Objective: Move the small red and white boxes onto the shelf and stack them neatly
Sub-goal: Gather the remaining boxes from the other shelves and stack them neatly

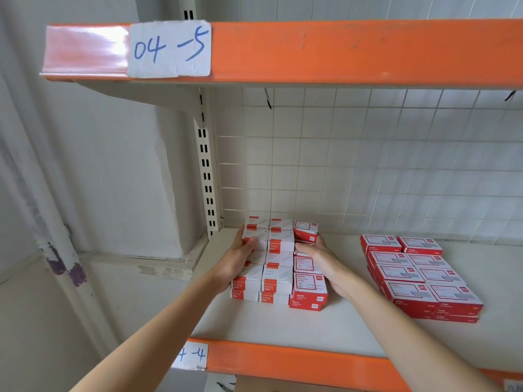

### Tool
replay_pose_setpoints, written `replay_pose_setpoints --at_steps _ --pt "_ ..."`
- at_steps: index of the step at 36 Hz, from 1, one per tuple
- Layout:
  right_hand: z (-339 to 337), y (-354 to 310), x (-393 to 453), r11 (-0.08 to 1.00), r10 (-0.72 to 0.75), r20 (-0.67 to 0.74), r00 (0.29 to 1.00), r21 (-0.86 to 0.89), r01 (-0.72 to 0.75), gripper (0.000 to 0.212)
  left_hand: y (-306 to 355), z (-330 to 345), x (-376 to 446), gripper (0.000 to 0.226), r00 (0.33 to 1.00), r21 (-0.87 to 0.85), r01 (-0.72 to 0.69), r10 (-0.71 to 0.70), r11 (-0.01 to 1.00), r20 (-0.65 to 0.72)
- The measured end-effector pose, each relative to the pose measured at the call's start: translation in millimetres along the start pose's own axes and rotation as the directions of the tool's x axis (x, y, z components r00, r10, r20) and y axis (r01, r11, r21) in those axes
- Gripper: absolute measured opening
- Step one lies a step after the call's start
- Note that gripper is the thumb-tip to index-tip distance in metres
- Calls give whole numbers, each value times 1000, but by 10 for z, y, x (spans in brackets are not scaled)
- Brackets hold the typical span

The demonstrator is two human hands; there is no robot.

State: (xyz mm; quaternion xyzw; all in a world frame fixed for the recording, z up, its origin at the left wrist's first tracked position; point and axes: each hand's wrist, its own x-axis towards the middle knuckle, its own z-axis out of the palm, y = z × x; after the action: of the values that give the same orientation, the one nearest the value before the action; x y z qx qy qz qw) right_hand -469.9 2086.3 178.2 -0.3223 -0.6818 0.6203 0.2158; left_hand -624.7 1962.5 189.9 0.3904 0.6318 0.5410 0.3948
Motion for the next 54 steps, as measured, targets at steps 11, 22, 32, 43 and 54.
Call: replay_pose_setpoints --at_steps 11,22,32,43,54 --pt "-37 82 -95 1000 2 4 1000 -22 -1 47 -74 -112 -71 36 1000 43 18 -18 999 14" --pt "-9 79 -192 1000 5 14 1000 11 -5 56 -43 -73 -250 44 998 78 -22 17 997 64" --pt "-165 23 -518 977 32 292 956 -212 31 105 -153 -163 -420 61 990 309 -131 110 942 83" --pt "-142 -103 -551 930 -19 218 976 -355 97 83 -163 -148 -437 62 981 414 -176 192 893 2" --pt "-222 83 -585 911 -4 177 984 -405 77 82 -264 -134 -436 57 987 378 -103 142 920 -78"
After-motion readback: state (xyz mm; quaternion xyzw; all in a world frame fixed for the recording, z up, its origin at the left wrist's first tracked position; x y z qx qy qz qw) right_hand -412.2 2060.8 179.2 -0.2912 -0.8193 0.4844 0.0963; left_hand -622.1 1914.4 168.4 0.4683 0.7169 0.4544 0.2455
